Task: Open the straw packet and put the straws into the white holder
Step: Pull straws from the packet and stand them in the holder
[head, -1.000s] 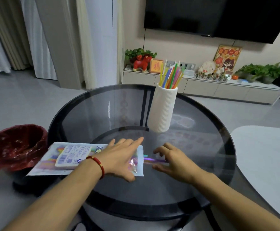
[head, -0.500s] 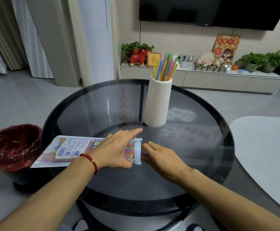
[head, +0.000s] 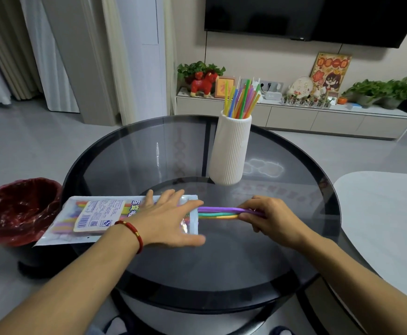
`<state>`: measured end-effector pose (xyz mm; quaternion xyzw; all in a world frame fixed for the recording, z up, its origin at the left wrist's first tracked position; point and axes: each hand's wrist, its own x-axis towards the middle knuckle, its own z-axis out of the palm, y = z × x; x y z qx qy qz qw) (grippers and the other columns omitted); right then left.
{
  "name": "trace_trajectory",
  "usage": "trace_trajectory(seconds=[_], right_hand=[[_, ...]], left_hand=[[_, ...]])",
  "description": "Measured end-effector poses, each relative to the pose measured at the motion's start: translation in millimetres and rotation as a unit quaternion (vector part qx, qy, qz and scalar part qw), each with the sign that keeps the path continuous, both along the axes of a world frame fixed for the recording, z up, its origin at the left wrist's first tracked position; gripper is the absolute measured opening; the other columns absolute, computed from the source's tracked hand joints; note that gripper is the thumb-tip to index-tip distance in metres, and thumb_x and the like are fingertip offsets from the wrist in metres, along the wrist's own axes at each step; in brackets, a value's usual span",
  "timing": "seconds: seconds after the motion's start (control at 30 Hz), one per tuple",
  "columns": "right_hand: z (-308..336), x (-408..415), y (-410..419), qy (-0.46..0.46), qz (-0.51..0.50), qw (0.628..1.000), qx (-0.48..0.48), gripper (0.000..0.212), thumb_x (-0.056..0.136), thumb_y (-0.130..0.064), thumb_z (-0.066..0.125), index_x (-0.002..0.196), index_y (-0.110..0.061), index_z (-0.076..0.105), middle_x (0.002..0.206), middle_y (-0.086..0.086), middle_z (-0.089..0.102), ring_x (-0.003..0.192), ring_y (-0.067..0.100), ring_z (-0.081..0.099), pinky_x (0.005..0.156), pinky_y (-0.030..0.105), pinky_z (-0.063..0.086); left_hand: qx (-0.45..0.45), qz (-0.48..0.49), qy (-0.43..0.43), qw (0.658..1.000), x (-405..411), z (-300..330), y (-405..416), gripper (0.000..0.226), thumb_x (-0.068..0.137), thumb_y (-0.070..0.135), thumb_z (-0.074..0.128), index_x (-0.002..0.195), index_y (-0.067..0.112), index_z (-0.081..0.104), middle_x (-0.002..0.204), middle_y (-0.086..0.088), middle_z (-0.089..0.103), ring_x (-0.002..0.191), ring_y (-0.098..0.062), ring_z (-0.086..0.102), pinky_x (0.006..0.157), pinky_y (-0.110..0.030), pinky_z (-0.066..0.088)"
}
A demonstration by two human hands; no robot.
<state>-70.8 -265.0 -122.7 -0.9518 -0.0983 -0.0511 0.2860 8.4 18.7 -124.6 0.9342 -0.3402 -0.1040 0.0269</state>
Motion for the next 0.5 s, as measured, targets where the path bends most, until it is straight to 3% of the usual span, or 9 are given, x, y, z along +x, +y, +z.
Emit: trace_trajectory(seconds=[0.07,0.13,0.27,0.33,0.47,0.5], right_hand=[[7.0,-3.3,-4.2,0.013,-0.004,1.000,0.024,0.014,0.098,-0.030,0.071,0.107,-0.023,0.080,0.077,0.002,0.070,0.059,0.017,0.065,0.057,0.020,0.051],[14.2,-6.7,-6.0,0.029,-0.009,0.998,0.064,0.013,0.096,-0.026,0.073,0.104,-0.021,0.081,0.079,0.004,0.073,0.059,0.020,0.069,0.058,0.022,0.056],[25.7,-17.3,-11.6,0.116,-0.032,0.957,0.266,0.015,0.091,-0.017,0.076,0.104,-0.015,0.084,0.085,0.013,0.081,0.074,0.021,0.078,0.074,0.023,0.062],[30.2,-22.0,-16.2,0.154,-0.041,0.915,0.371,0.021,0.087,-0.013,0.078,0.107,-0.008,0.083,0.092,0.021,0.081,0.081,0.024,0.079,0.077,0.023,0.063],[27.9,-23.2,-9.0,0.179,-0.070,0.762,0.618,0.035,0.083,-0.008,0.072,0.114,0.008,0.075,0.110,0.030,0.076,0.091,0.035,0.080,0.076,0.028,0.065],[24.4,-22.9,-2.1,0.174,-0.072,0.744,0.641,0.036,0.083,-0.011,0.071,0.114,0.007,0.074,0.109,0.029,0.076,0.088,0.034,0.080,0.075,0.028,0.065]], left_hand=[[-0.029,0.013,-0.006,0.999,-3.2,1.5,-9.1,0.073,0.078,0.085,0.030,0.143,0.051,0.027,0.165,-0.002,0.014,0.151,-0.024,0.010,0.117,-0.068,0.003],[-0.036,-0.009,-0.050,0.998,-6.9,2.1,-18.3,0.058,0.088,0.072,0.038,0.136,0.040,0.040,0.162,-0.003,0.020,0.149,-0.024,0.017,0.119,-0.064,0.009],[-0.056,-0.080,-0.103,0.990,-13.2,0.5,-32.0,0.037,0.099,0.050,0.043,0.126,0.025,0.048,0.146,0.004,0.040,0.136,-0.019,0.034,0.116,-0.050,0.025],[-0.061,-0.068,-0.099,0.991,-15.6,0.4,-35.7,0.030,0.102,0.047,0.038,0.119,0.025,0.046,0.133,0.005,0.046,0.126,-0.018,0.039,0.113,-0.048,0.029],[-0.072,-0.033,-0.091,0.993,-18.8,2.2,-40.0,0.022,0.105,0.043,0.031,0.111,0.025,0.043,0.122,0.005,0.048,0.117,-0.017,0.041,0.111,-0.047,0.030],[-0.079,-0.028,-0.093,0.992,-19.7,3.3,-41.2,0.021,0.105,0.043,0.031,0.109,0.026,0.042,0.121,0.005,0.048,0.115,-0.016,0.042,0.111,-0.046,0.031]])
